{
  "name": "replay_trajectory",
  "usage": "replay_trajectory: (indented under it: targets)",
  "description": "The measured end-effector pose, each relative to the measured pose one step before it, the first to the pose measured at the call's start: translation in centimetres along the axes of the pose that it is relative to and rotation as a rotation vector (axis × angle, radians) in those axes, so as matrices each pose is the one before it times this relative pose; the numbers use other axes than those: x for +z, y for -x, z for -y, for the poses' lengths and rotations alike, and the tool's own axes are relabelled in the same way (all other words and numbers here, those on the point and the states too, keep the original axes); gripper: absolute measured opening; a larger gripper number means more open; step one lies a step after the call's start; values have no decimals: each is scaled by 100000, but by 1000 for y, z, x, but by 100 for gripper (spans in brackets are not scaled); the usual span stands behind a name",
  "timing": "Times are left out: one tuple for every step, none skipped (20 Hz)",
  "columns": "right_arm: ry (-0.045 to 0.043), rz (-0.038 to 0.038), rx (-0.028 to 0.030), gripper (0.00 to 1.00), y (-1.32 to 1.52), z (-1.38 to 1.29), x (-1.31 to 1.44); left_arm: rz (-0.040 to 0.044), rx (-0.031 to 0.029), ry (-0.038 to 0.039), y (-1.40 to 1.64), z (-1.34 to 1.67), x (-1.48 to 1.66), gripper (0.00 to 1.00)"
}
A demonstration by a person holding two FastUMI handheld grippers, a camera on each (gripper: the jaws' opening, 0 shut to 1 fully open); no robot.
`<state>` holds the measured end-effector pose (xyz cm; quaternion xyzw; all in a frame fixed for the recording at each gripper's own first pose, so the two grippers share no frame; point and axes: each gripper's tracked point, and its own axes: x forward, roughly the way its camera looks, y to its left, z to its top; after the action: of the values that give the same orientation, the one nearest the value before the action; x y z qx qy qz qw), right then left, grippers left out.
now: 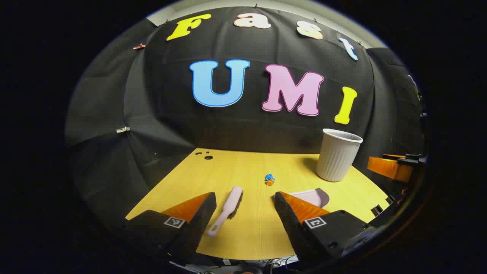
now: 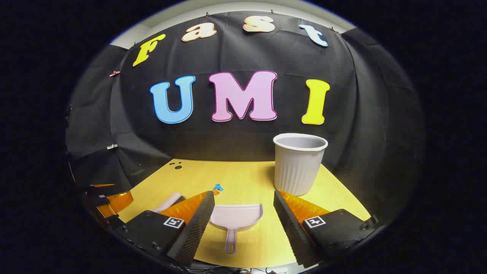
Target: Pick up the small broom and dustpan from the desktop, sweep the trash into the dustpan with the broom, and then empty the trash into the garbage bin.
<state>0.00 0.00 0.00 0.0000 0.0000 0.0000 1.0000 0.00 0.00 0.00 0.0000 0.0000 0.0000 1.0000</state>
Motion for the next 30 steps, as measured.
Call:
replay_trajectory:
  targets:
    - [-299,-353,43,98,-198,134,-30,-801,-49,-31,-217,-37,-271,98]
    - [-81,-251,-54,98,-134,89,41,-636,77,-320,-227,-62,-61,98]
    - [310,-107,-364,98,-238,181,8,-306,173,-386,-200,-155,-143,98]
    - [358,-233,-270,98,-246,190,-212,-161,103,-320,-133,-103,105,98]
    - [488,-361,-66,98,-319,153,-152,-44,-30,-212,-173,-89,25,98]
    - [786,-146,-282,98,-208,136,-67,-285,-125,-92,-126,-116,115,98]
    - [720,-171,-161,98,-330,107,3,-281,-162,31,-309,-1,-124,98]
    - [591,-124,114,98,-241,-24,-83,-486,-135,111,-198,-136,77,98]
    - [682,12,14,98,-261,-33,-26,-403,-18,9,-239,-168,-143,97]
    - [730,64,152,98,-185,-8,-10,-590,-98,2,-284,-147,24,98]
    - [562,-215,614,98,-272,-149,37,-821,-384,108,-227,-166,-120,98]
    - [415,-414,780,98,-288,-188,-188,-1406,-1243,202,-299,-14,-65,98]
    - [351,-616,954,98,-207,-284,-36,-1348,-972,153,-305,31,-307,98]
    - [380,-594,641,98,-208,-120,-213,-1007,125,-174,24,-243,-76,97]
    - [465,-479,183,98,-218,-52,26,-299,597,-609,-440,-286,-90,98]
    - [233,-209,85,98,-23,95,-28,-319,264,-509,-188,-224,113,98]
    - [77,-245,-3,98,-34,24,-98,-649,106,-130,-280,-227,-4,98]
    - [21,-289,-61,98,-242,8,-67,-472,282,308,-381,-300,-60,98]
    - [69,-482,18,98,-257,7,-145,-1029,-386,690,-450,-186,-78,97]
    - [160,-551,108,98,-291,39,-79,-1602,-189,765,-462,-147,-165,97]
    - [228,-505,95,98,-385,132,-30,-1698,25,1149,-593,-222,-291,97]
    - [225,-366,7,98,-410,197,28,-2219,-976,1939,-627,-90,-110,97]
    - [196,-327,-15,98,-239,102,-148,-2266,-1524,1526,-574,58,-369,97]
    - [234,-255,-85,98,-90,155,-61,-2911,-831,909,-571,-148,-279,98]
    - [314,-502,-147,98,-135,151,-124,-3133,-545,681,-685,-267,-615,97]
    - [162,-570,-270,98,-185,216,-201,-3427,4,925,-710,-413,-278,99]
    - [-33,-774,-232,98,-220,194,-300,-3721,288,1224,-941,-429,-449,97]
    - [-107,-746,-210,98,-100,166,-162,-3975,207,1455,-879,-344,-348,96]
    - [-298,-713,-228,98,-225,110,-273,-4361,276,1450,-1009,-381,-531,96]
    - [-475,-760,-159,98,-178,173,-195,-4649,507,1346,-940,-370,-530,96]
